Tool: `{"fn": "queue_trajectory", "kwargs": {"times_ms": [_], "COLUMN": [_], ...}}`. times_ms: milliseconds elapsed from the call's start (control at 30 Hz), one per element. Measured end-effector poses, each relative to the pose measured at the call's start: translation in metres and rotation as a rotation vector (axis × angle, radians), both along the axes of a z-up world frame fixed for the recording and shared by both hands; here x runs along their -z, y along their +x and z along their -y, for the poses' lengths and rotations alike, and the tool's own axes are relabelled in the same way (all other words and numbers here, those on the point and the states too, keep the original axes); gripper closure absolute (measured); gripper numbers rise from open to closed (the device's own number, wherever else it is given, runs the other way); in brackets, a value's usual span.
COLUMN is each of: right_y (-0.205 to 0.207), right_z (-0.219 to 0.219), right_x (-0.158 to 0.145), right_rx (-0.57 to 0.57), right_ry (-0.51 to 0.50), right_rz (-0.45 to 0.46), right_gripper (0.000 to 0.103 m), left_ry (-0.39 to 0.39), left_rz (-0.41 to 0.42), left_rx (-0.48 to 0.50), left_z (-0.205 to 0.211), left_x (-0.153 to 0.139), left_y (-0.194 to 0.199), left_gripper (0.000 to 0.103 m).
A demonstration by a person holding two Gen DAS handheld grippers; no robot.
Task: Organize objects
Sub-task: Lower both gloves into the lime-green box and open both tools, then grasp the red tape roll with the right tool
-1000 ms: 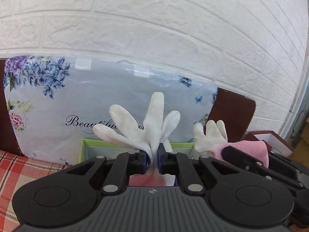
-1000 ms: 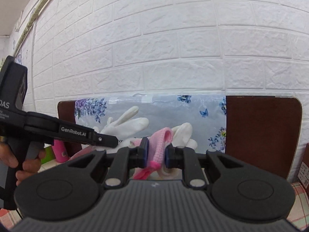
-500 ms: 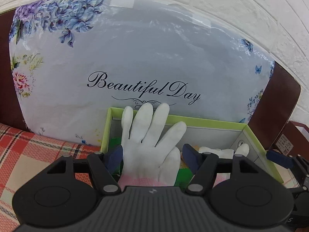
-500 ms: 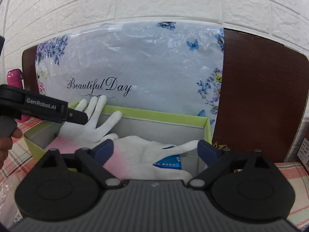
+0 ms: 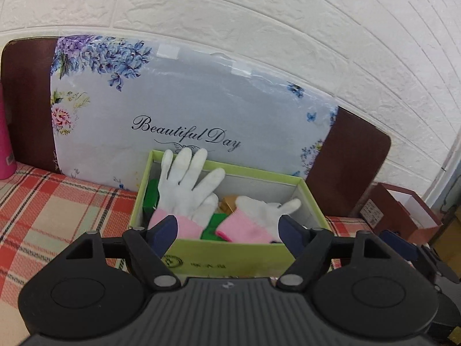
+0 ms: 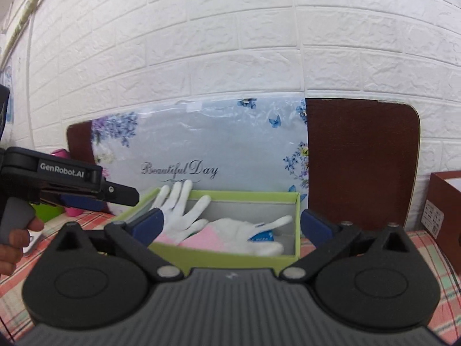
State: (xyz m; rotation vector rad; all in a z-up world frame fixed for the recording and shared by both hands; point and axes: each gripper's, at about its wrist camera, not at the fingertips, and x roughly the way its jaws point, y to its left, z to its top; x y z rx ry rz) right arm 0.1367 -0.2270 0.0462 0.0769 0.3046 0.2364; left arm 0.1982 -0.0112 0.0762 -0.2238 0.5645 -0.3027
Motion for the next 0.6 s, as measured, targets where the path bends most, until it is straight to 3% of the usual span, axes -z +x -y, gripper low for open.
{"fn": "queue_trajectory", "kwargs": {"times_ms": [133, 300, 500, 600], "right_y": [-0.034, -0.064, -0.084, -0.093], "right_z": [0.004, 0.010, 0.016, 0.015], "right_x": [0.009, 0.033, 0.066, 0.071], "right_rx": [-0.002, 0.013, 0.052, 0.029], "right_ry": [0.032, 0.091, 0.134, 0.132], "right_rz": [-0.026, -0.109, -0.230, -0.237], "right_gripper": [0.000, 0.000, 0.000, 0.000], "left_ry": [0.024, 0.095, 0.029, 0.021], "left_rz": [0.024, -0.012, -0.102, -0.130], "left_rx": [0.022, -0.005, -0.031, -0.044], "left_z": [0.003, 0.001, -0.014, -0.019], "left_x": [0.010, 0.035, 0.060, 0.069], "left_y": [-0.039, -0.066, -0.086, -0.093], "left_gripper": [0.022, 0.022, 0.022, 0.022]}}
